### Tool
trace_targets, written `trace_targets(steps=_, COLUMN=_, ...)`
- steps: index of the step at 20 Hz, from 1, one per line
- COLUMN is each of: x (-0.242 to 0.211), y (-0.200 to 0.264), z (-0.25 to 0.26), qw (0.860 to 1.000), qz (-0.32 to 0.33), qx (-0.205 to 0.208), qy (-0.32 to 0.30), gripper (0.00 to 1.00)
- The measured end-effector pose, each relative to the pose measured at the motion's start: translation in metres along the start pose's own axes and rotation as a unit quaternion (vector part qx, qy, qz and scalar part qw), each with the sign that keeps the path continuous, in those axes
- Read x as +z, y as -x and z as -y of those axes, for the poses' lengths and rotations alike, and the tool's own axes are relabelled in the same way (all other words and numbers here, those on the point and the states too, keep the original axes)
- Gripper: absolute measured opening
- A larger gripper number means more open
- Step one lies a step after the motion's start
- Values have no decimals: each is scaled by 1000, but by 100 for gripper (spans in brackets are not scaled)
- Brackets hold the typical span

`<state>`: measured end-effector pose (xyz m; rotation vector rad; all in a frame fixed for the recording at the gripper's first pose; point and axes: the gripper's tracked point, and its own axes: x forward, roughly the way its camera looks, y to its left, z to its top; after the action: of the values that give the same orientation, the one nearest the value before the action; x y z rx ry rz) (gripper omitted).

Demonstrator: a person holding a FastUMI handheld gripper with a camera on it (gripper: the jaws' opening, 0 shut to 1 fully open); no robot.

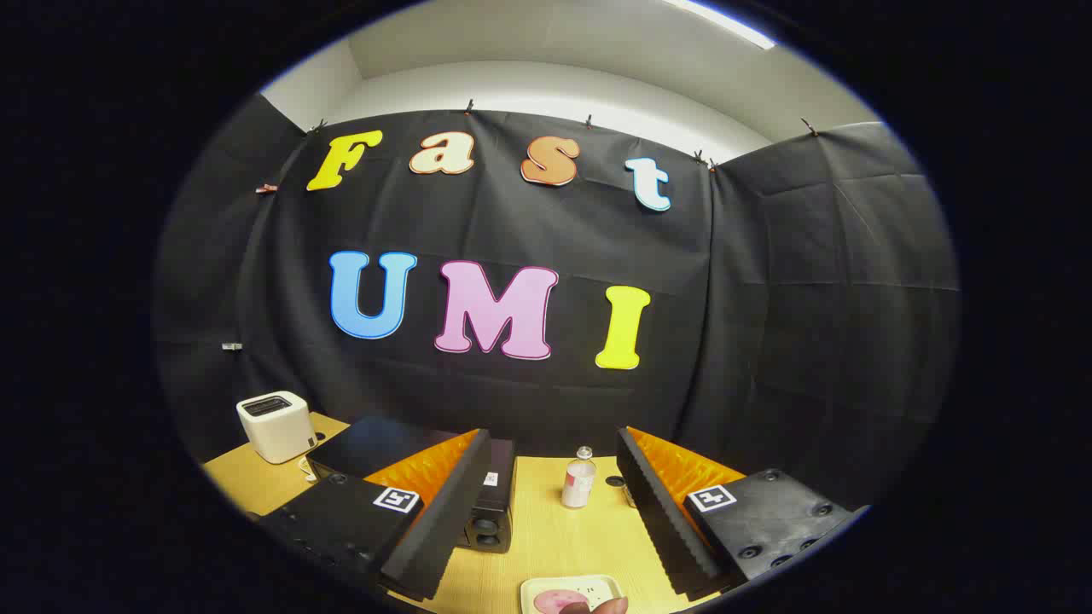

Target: Open the toaster oven, put the food inside, and close the toaster oven door.

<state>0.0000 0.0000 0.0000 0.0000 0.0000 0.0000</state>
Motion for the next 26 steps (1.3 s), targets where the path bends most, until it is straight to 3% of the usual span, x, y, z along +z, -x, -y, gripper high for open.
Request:
trace_targets(steps=19, x=1, y=9, z=-14, qw=1000, qz=5, qx=4, qy=5, gripper=97)
trace_targets(steps=26, x=-13, y=0, z=-57, qw=1000, qz=-4, qx=27, qy=-7, gripper=97)
